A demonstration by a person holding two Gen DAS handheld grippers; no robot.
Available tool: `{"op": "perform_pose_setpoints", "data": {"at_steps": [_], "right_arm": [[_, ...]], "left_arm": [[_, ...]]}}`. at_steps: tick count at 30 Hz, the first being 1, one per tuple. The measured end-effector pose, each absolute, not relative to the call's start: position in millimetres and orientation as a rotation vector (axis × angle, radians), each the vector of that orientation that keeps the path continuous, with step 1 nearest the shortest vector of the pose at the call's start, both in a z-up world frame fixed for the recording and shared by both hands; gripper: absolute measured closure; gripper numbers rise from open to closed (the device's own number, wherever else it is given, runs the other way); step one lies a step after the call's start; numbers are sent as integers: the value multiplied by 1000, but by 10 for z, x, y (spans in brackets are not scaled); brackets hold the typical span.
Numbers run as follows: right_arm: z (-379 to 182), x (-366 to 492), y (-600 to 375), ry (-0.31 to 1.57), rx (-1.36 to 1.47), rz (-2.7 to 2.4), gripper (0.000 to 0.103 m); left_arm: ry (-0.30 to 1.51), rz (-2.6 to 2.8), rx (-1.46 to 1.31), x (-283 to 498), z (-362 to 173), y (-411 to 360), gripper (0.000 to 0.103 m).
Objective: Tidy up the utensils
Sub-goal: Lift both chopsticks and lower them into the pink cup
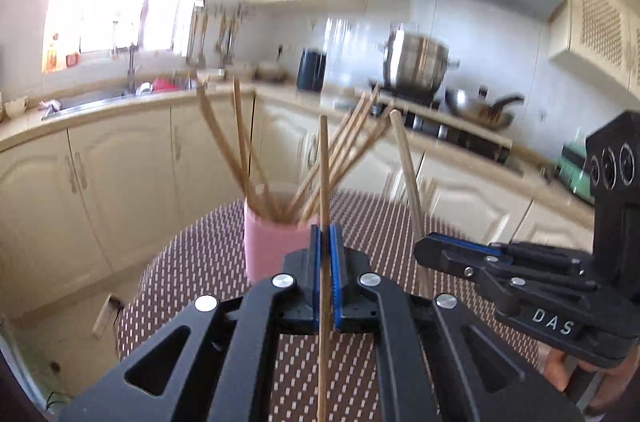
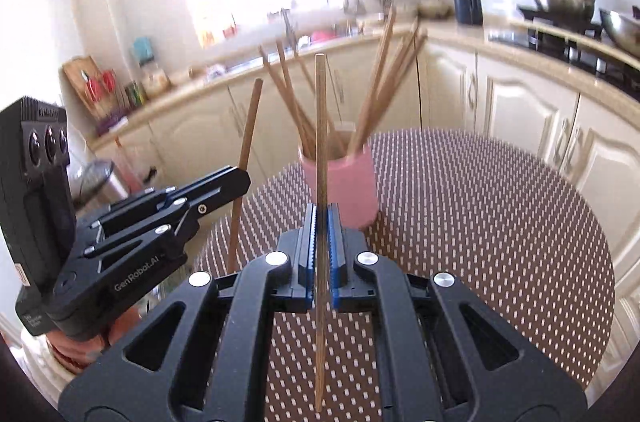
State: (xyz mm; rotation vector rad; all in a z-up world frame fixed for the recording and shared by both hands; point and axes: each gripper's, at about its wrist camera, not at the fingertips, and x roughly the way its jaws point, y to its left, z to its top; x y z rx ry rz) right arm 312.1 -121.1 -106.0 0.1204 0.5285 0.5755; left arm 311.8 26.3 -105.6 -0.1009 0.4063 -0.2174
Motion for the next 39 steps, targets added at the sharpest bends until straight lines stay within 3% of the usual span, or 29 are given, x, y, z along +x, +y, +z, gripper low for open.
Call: {"op": "perform_pose_setpoints", "data": {"at_steps": [10, 22, 29, 39], "right_arm": [[-724, 3279, -1142, 211, 187, 530, 97], [-532, 3681, -1009, 2, 208, 506, 97], [-559, 3794, -920, -49, 215, 514, 97], [-716, 3908, -844, -17, 220, 523, 97]], "left_arm": [[139, -186, -152, 3340, -588, 328, 98], [-69, -133, -257, 3801, -487, 506, 98], [-103, -97, -246, 4056, -613, 517, 98], [41, -109, -217, 4202, -1009, 537, 98]]}}
